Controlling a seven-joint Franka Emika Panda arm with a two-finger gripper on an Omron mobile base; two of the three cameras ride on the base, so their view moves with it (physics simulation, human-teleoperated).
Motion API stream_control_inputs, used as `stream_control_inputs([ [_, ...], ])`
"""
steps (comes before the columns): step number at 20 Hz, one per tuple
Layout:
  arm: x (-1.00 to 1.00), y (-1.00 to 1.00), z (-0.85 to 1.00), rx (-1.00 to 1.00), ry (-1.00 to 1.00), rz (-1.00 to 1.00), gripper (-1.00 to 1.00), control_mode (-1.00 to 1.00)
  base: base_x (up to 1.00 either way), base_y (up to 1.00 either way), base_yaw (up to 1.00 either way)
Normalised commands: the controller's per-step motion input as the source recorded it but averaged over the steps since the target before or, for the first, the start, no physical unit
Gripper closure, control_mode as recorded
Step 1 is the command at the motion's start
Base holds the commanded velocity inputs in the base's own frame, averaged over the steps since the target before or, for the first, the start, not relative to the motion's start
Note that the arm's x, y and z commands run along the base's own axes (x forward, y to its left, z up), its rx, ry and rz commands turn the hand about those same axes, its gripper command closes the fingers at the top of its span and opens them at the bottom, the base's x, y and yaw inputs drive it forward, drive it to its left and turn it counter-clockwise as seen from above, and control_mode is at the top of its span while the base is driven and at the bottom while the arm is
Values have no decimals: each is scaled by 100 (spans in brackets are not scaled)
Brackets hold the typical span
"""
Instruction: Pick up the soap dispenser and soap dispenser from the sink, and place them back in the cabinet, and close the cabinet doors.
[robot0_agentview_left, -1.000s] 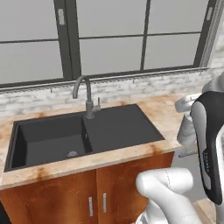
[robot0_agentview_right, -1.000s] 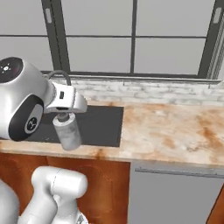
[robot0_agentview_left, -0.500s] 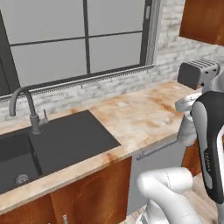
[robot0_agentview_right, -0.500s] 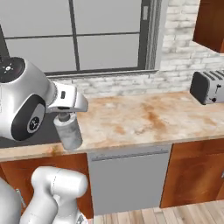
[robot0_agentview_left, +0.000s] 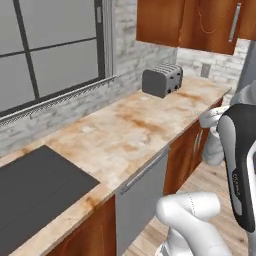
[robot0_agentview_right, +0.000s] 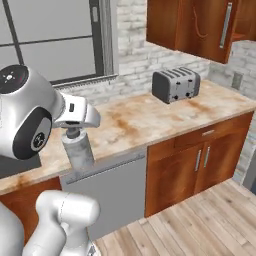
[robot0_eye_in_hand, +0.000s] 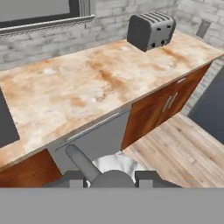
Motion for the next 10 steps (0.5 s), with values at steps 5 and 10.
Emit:
stream_control_inputs([
  [5, 0, 0, 0, 0, 0, 0, 100, 100, 0, -19, -61],
  [10, 0, 0, 0, 0, 0, 0, 100, 100, 2, -6, -61],
])
